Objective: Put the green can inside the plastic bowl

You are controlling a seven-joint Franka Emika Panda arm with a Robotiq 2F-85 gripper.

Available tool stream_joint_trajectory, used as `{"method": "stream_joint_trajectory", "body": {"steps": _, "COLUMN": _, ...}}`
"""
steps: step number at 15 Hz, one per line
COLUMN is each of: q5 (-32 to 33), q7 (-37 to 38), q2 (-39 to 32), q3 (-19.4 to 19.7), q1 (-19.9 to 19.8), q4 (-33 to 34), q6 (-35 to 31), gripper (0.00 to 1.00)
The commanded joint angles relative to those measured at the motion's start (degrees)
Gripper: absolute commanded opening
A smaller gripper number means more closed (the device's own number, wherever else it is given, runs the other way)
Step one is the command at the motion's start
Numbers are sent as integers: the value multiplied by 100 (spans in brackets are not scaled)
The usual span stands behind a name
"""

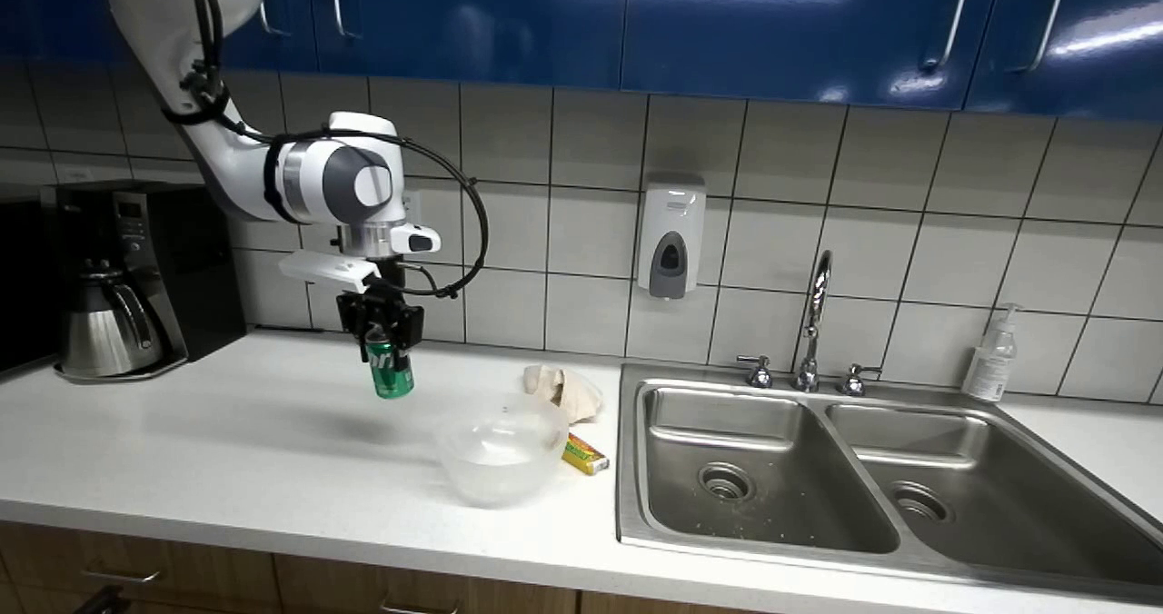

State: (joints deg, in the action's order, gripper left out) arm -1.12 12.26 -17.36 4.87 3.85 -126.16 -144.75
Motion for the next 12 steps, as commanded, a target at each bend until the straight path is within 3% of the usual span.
{"method": "stream_joint_trajectory", "body": {"steps": 1, "q5": 366, "q7": 449, "q2": 627, "q3": 166, "q1": -26, "q4": -520, "q6": 135, "gripper": 38}}
{"method": "stream_joint_trajectory", "body": {"steps": 12, "q5": 986, "q7": 1013, "q2": 1428, "q3": 557, "q1": -478, "q4": -1373, "q6": 61, "gripper": 38}}
